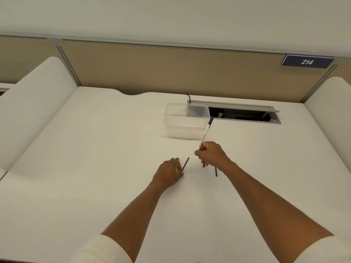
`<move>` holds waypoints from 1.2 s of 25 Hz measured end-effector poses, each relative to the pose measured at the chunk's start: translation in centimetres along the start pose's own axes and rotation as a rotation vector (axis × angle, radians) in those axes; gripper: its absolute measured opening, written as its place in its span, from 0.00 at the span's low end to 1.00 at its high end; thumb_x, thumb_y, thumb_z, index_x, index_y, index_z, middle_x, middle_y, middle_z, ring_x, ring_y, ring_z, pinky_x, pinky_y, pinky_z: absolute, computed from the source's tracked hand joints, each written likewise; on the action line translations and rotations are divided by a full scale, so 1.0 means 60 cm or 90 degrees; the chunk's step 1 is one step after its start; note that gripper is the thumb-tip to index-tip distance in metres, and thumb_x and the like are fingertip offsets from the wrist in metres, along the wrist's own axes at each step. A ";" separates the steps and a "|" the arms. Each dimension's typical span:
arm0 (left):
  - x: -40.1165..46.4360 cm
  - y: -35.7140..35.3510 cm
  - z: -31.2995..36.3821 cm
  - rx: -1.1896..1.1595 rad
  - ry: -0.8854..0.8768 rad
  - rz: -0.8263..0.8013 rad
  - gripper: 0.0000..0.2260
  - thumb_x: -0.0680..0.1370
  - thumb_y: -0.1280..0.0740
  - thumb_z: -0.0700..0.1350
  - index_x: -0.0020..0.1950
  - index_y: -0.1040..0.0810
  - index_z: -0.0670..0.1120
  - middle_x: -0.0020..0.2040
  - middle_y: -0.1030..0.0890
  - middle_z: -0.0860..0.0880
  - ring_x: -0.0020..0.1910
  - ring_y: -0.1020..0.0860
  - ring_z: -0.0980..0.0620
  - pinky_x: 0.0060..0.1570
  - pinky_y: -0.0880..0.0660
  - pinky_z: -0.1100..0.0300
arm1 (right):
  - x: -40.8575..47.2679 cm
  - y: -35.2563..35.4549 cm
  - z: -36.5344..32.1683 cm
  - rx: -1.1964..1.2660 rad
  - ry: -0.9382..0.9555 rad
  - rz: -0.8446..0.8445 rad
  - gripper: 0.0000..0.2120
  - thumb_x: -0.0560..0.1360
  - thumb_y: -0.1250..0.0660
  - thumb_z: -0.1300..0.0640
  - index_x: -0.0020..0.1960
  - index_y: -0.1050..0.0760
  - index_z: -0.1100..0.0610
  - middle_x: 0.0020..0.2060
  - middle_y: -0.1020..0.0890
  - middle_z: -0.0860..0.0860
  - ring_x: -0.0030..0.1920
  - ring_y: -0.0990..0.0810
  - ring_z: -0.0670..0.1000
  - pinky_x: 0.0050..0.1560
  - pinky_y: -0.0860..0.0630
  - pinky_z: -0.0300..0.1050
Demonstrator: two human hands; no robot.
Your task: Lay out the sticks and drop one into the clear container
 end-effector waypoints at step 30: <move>-0.012 0.024 -0.022 0.065 0.019 -0.039 0.06 0.74 0.30 0.45 0.48 0.20 0.44 0.76 0.35 0.47 0.76 0.38 0.52 0.68 0.35 0.57 | -0.020 -0.119 0.082 -0.347 -0.095 -0.034 0.13 0.70 0.33 0.52 0.32 0.34 0.55 0.35 0.21 0.54 0.39 0.19 0.56 0.35 0.28 0.41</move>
Point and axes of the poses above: each hand's wrist, its own x-axis towards the middle knuckle, its own y-axis out of the back of the hand, z = x × y, the point moved 4 cm from there along x, towards the middle knuckle
